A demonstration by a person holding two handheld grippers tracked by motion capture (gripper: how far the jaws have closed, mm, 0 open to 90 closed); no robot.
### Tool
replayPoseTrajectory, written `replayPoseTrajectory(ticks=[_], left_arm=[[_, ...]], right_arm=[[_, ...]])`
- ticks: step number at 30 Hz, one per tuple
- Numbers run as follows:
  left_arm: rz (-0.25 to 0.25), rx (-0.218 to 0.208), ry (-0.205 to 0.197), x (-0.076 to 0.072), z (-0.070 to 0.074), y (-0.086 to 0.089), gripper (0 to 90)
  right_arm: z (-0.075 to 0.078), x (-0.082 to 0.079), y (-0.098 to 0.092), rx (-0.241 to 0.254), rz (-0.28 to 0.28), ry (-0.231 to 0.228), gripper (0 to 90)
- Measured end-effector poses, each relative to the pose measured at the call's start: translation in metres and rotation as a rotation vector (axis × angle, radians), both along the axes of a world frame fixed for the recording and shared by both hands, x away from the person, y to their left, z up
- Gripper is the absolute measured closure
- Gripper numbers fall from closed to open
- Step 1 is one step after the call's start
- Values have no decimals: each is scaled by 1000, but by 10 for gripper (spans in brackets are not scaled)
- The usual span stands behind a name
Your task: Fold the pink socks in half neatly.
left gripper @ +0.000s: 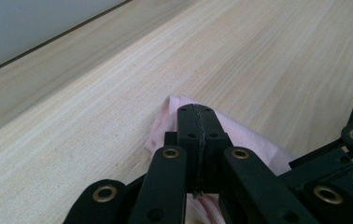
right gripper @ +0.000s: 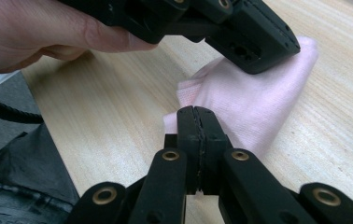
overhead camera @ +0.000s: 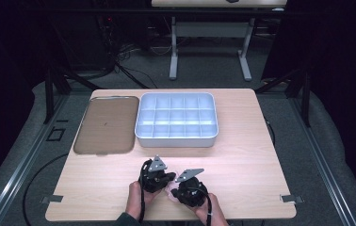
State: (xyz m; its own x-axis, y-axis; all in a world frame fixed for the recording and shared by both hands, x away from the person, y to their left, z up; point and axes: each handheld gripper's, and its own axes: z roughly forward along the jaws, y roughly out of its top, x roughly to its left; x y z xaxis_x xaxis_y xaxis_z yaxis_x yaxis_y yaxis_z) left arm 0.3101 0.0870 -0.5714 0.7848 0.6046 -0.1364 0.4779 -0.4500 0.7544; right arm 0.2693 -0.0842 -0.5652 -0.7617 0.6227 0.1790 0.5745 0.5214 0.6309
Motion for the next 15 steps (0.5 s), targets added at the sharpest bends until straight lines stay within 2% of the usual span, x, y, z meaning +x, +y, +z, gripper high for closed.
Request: replayPoseTrajectory(ticks=[3,4,5,6,9,10,11,12,13,14,15], left_arm=[[11,-17,4,-1,-1,1,900],[11,-19,4,-1,-2,2,900],[11,-19,4,-1,-2,2,900],[8,-17,2,0,-2,2,900],[9,-16,0,0,-2,2,900],[10,-15,-2,0,-2,2,900],[15,-15,-3,-1,-2,2,899],[15,-24,1,0,-2,2,900],[15,-24,1,0,-2,2,900],[18,-29,4,0,-3,2,900],[18,-29,5,0,-3,2,899]], right_arm=[[1,2,-1,4,10,15,880],[3,4,-2,11,19,34,807],[3,4,-2,11,19,34,807],[8,6,-6,45,38,61,738],[15,7,-12,68,26,52,717],[18,7,-15,70,14,45,704],[24,13,-25,86,-48,34,683],[24,16,-28,87,-76,38,677],[24,16,-28,87,-76,38,677],[23,27,-32,90,-128,70,643],[21,30,-32,83,-139,86,632]])
